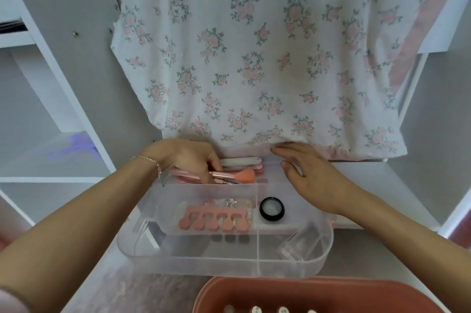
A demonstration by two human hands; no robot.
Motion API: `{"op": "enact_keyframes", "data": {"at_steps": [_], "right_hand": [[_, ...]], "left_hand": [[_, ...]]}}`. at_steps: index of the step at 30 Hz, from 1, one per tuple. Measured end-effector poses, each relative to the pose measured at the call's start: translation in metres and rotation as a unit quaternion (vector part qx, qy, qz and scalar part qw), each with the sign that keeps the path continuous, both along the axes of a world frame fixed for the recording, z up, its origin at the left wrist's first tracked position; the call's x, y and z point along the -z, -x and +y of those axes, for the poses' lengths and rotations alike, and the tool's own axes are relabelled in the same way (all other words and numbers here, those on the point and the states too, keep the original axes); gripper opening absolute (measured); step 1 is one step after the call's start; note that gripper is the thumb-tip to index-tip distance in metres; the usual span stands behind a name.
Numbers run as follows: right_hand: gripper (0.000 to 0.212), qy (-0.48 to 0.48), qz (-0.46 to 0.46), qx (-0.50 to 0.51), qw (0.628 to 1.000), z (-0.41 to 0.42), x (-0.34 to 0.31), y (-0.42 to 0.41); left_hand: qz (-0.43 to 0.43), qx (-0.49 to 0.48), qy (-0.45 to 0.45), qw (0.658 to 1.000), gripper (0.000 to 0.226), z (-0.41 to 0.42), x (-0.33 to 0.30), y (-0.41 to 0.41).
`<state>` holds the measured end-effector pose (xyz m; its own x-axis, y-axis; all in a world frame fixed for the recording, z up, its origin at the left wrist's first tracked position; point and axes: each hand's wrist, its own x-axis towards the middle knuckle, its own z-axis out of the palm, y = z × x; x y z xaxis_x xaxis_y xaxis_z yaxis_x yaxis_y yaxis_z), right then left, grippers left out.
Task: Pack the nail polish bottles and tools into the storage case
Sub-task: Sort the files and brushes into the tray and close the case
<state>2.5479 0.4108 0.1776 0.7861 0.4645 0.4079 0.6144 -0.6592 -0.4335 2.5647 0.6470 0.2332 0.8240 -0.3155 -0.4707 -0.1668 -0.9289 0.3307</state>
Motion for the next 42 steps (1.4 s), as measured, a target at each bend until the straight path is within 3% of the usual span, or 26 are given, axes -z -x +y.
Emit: {"op": "enact_keyframes", "data": {"at_steps": [11, 28, 35, 42], "right_hand": [[0.038, -0.017, 0.005, 0.009, 1.0, -0.001, 0.0, 0.002], [0.033, -0.042, 0.01, 0.019, 0.999, -0.001, 0.001, 0.003], [0.03, -0.048, 0.006, 0.021, 0.999, -0.001, 0.001, 0.004], [0.028, -0.049, 0.002, 0.022, 0.999, 0.0, 0.0, 0.004]], "left_hand": [[-0.019, 0.0, 0.004, 1.0, 0.013, 0.002, 0.0, 0.002], [-0.081, -0.013, 0.042, 0.996, 0.021, 0.004, 0.006, 0.007], [-0.176, -0.017, 0.026, 0.984, 0.017, 0.011, 0.011, 0.01], [-0.163, -0.017, 0.026, 0.986, 0.013, 0.016, 0.013, 0.013]]}}
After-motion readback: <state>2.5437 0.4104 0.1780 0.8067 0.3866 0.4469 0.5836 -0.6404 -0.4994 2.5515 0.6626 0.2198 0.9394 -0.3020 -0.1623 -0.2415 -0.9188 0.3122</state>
